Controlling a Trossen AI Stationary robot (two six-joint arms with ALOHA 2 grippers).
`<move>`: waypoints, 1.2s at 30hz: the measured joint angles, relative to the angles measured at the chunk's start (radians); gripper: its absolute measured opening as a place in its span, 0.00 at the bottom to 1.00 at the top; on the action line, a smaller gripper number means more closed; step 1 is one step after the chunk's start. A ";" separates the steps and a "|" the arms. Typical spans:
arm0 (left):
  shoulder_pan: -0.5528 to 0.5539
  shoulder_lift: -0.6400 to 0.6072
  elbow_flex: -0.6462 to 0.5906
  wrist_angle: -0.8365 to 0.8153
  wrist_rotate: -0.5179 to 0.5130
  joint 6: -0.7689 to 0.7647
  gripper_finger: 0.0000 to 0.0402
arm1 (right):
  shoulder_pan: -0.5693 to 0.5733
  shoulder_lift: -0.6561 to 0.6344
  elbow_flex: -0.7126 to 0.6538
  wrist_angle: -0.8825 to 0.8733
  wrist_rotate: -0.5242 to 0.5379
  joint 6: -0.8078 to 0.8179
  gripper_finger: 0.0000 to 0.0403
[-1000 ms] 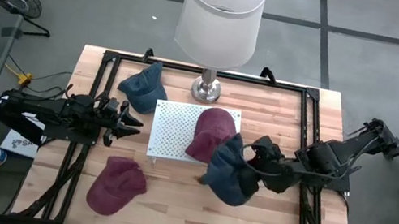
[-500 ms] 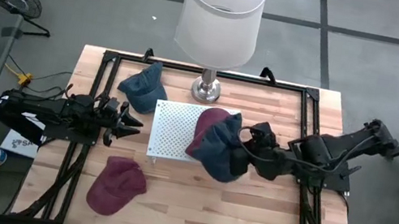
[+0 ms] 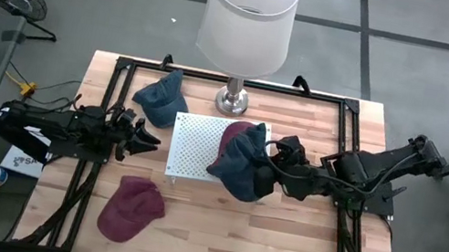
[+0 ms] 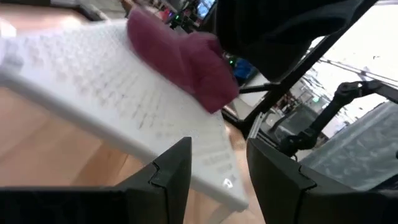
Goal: Pick & Place hat
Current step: Put the bottom blue cap on the shelf
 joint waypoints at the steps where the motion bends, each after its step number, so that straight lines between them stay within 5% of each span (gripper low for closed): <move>1: 0.000 0.003 0.019 0.005 -0.007 0.010 0.38 | 0.000 0.000 0.000 0.008 0.009 0.000 0.00; 11: 0.000 0.097 0.222 0.013 -0.078 0.166 0.38 | 0.031 0.000 0.000 0.010 0.075 0.073 0.00; 24: 0.000 0.563 0.551 0.001 -0.074 0.273 0.38 | 0.211 0.041 0.000 -0.180 0.011 0.380 0.00; 36: 0.000 1.065 0.895 -0.005 0.219 0.572 0.38 | 0.187 0.095 0.000 -0.272 -0.176 0.301 0.00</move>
